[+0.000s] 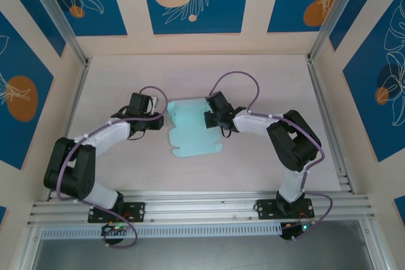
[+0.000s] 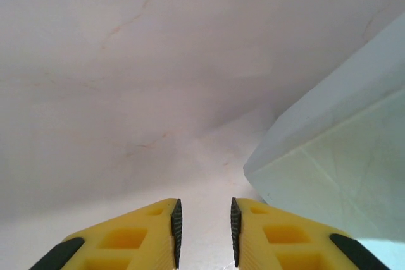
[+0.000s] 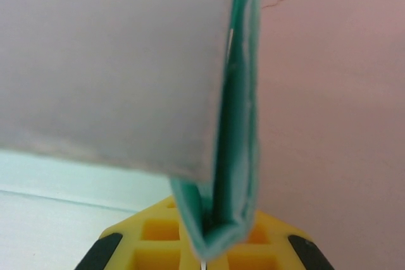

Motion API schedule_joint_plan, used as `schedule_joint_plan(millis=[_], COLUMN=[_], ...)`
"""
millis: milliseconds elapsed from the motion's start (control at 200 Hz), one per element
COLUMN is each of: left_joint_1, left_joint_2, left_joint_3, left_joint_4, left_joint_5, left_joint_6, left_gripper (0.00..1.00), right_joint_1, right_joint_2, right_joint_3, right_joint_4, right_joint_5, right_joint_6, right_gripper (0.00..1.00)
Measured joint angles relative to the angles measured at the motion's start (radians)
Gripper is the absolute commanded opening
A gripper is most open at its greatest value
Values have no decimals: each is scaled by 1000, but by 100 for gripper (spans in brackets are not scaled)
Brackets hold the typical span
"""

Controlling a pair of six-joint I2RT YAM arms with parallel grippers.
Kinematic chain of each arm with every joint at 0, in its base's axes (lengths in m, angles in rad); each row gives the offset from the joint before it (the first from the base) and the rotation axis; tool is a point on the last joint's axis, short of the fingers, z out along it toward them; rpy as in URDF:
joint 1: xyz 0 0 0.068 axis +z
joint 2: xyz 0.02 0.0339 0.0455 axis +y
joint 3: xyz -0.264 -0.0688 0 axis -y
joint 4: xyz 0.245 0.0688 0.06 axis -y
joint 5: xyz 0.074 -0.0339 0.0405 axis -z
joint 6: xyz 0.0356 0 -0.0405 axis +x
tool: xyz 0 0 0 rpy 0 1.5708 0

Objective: Fold the paper box

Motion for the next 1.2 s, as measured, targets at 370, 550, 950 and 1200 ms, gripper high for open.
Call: schedule_joint_plan(millis=[370,550,950,1200], left_joint_1=[0,0,0,0], left_joint_2=[30,67,152,192], left_joint_3=[10,28,44,60], left_joint_4=[165,190,272,299], left_joint_5=[107,206,294,270], left_joint_6=[149,202,188,151], left_gripper=[41,41,40,37], right_joint_1=[0,0,2,7], right_joint_2=[0,0,0,4], right_joint_3=[0,0,7,13], right_joint_4=[0,0,-8,-11], right_joint_5=[0,0,-3,-4], right_joint_6=[0,0,0,0], right_gripper=[8,8,8,8])
